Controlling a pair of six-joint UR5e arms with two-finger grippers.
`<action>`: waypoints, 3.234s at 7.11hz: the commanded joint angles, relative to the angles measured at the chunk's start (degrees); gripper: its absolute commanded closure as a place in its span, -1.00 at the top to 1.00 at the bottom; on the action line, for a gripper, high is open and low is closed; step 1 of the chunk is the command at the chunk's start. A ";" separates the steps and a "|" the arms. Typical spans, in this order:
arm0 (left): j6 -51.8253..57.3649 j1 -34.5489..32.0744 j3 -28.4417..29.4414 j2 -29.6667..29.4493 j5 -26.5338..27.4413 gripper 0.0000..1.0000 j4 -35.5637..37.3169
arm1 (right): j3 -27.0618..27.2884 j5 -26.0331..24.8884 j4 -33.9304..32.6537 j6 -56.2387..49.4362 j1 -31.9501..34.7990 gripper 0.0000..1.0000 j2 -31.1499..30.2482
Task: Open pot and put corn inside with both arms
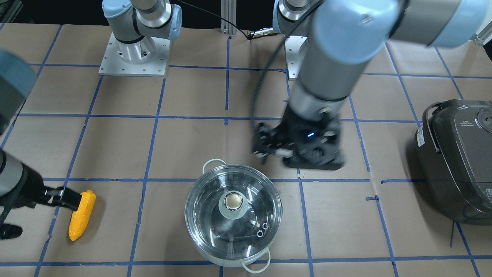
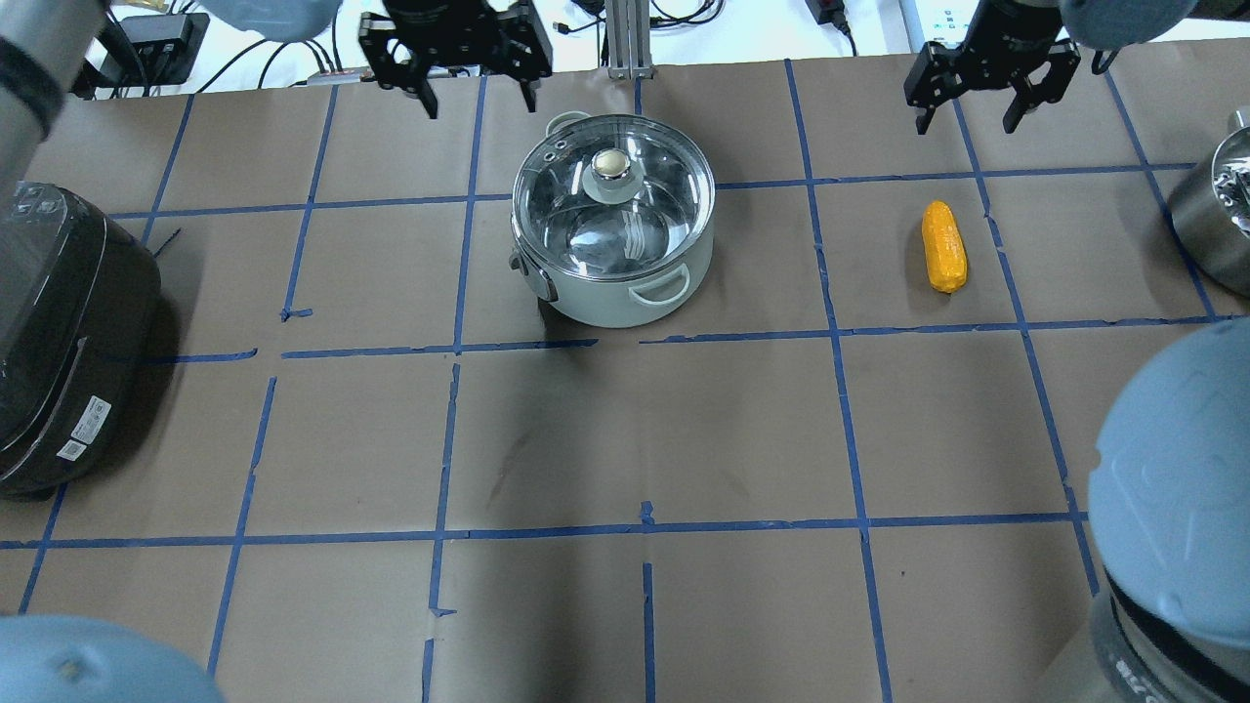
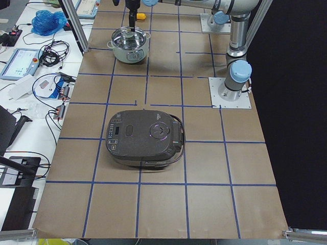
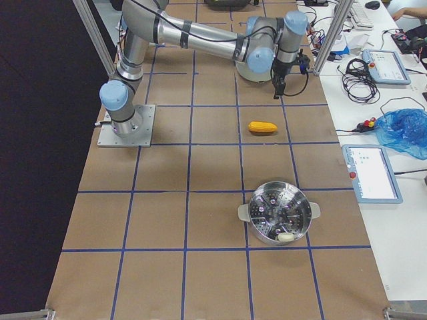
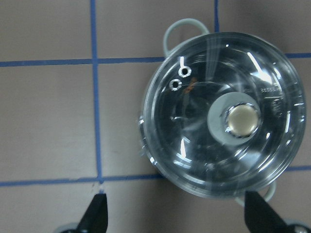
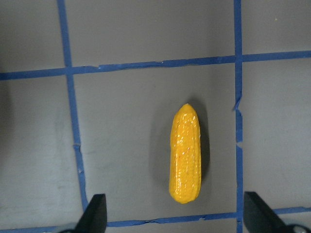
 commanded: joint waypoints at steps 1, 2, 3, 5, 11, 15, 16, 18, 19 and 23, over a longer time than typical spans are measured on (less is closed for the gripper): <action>-4.54 -5.16 8.68 -11.82 -0.43 1.00 2.43 | 2.34 -0.13 -4.39 -2.77 -1.84 0.99 7.70; -5.94 -6.39 8.52 -13.95 -0.79 1.00 5.41 | 8.80 -0.13 -11.45 -2.77 -1.93 0.99 7.64; -6.04 -7.01 8.17 -14.49 -0.79 1.00 5.35 | 12.87 -0.22 -16.57 -2.86 -1.93 0.99 7.55; -6.04 -7.02 7.91 -14.32 -0.61 1.00 3.86 | 14.32 -0.39 -17.94 -3.73 -1.93 0.31 7.55; -4.37 -6.85 4.57 -13.88 0.18 1.00 4.12 | 12.47 -0.31 -10.06 -5.85 -2.11 -0.91 -0.94; -4.29 -6.41 4.04 -13.80 0.18 0.57 4.12 | 9.32 -0.22 9.93 0.80 4.82 -0.88 -17.10; -4.29 -6.41 4.04 -13.53 0.26 -0.08 4.12 | 8.35 -0.13 12.88 1.36 5.01 -0.88 -18.62; -4.37 -6.32 4.04 -13.01 0.44 -0.74 4.12 | 8.60 0.40 12.65 0.57 5.27 -0.88 -18.55; -4.90 -6.06 4.30 -12.39 0.70 -0.88 4.03 | 8.51 0.57 12.21 0.48 5.80 -0.87 -18.03; -0.72 2.07 5.18 -3.10 2.47 -0.94 -4.73 | -9.71 1.89 11.59 6.51 14.72 -0.87 -3.05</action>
